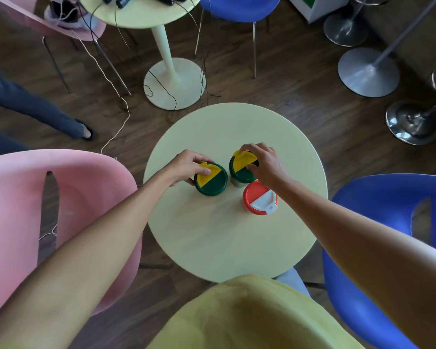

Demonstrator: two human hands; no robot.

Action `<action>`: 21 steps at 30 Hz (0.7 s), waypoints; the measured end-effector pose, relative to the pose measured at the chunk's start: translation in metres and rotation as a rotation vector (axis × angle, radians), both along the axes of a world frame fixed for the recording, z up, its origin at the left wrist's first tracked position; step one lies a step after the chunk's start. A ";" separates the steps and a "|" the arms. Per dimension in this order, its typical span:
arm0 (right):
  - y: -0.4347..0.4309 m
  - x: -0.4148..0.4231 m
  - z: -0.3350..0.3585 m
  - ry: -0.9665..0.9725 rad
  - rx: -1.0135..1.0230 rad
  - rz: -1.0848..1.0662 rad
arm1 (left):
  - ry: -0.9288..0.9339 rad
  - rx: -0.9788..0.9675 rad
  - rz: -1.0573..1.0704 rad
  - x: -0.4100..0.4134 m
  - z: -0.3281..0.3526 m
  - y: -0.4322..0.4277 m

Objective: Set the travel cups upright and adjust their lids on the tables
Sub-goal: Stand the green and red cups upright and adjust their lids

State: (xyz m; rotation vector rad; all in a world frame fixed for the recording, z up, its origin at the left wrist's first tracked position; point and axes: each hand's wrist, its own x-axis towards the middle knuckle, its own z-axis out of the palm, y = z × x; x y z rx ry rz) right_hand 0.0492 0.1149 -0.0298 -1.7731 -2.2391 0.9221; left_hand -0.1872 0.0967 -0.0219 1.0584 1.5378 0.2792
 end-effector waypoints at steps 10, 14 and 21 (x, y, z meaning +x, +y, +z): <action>0.004 0.002 0.001 -0.007 0.006 0.023 | 0.024 -0.018 -0.044 0.012 0.003 0.003; 0.005 0.003 0.000 -0.002 -0.003 0.020 | 0.017 -0.041 -0.046 0.015 0.002 0.002; -0.003 0.006 0.003 0.093 -0.074 -0.066 | 0.004 -0.016 -0.013 0.012 -0.002 -0.004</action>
